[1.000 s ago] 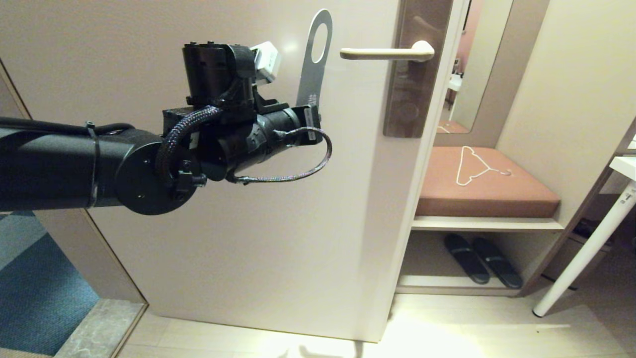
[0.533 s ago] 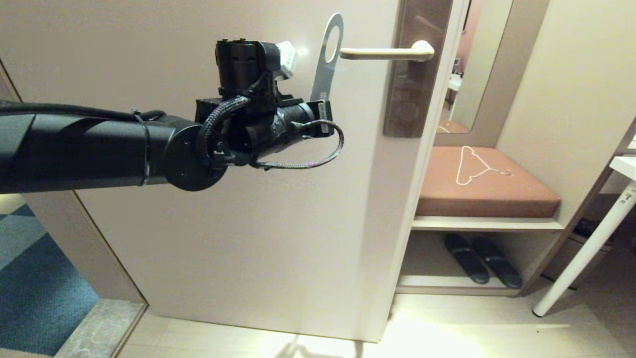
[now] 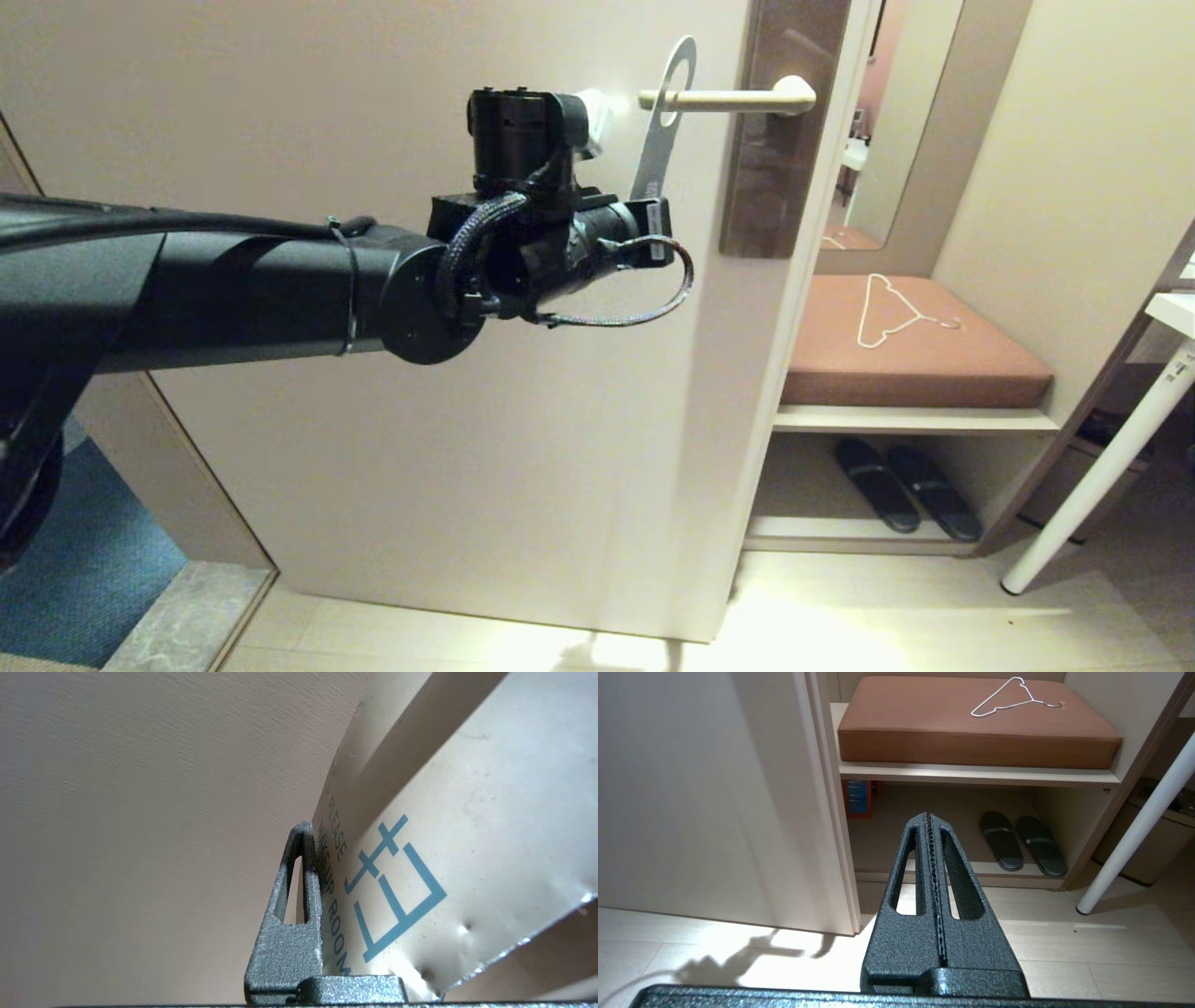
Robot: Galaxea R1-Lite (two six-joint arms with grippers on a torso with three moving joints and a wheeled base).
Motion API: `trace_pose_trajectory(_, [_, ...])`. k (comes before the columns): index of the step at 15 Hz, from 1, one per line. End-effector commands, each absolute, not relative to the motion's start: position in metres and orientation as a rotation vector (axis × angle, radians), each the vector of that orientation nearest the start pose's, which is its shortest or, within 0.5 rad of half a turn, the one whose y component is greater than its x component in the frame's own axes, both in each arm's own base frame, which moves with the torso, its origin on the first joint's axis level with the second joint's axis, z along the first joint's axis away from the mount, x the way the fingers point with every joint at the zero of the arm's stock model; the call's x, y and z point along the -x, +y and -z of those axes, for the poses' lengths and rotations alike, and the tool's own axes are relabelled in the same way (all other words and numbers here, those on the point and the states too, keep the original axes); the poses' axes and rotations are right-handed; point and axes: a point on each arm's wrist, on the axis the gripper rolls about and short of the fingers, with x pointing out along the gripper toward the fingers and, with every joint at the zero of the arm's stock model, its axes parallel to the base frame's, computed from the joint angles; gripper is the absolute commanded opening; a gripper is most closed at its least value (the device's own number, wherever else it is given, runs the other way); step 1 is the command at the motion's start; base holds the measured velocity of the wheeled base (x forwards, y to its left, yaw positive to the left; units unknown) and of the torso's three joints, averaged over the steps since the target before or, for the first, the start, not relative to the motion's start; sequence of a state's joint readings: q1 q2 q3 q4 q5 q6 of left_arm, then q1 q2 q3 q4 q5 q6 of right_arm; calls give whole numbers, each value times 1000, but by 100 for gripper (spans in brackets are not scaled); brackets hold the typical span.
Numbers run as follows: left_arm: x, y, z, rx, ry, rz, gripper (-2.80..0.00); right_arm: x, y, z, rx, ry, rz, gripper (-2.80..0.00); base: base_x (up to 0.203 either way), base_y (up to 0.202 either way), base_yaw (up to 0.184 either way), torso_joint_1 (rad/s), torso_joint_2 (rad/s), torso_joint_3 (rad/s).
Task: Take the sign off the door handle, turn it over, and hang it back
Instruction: Hang the sign back with the other side facing out
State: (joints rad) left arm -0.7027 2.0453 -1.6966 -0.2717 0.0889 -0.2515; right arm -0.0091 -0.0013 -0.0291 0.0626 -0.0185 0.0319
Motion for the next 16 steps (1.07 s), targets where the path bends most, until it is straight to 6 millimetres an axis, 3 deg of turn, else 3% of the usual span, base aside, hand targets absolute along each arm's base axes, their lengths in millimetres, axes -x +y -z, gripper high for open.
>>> trace_pose_trajectory(1, [-325, -283, -268, 212, 153, 616, -280, 25, 0, -77, -32, 33, 28, -280, 0, 0, 0, 0, 0, 0])
trace_pose_trajectory(9, [-333, -306, -266, 212, 134, 631, -280, 25, 0, -77, -32, 33, 28, -280, 0, 0, 0, 0, 0, 0])
trace_pose_trajectory(16, [-325, -325, -258, 204, 150, 673, -280, 25, 0, -77, -32, 32, 28, -280, 0, 0, 0, 0, 0, 0])
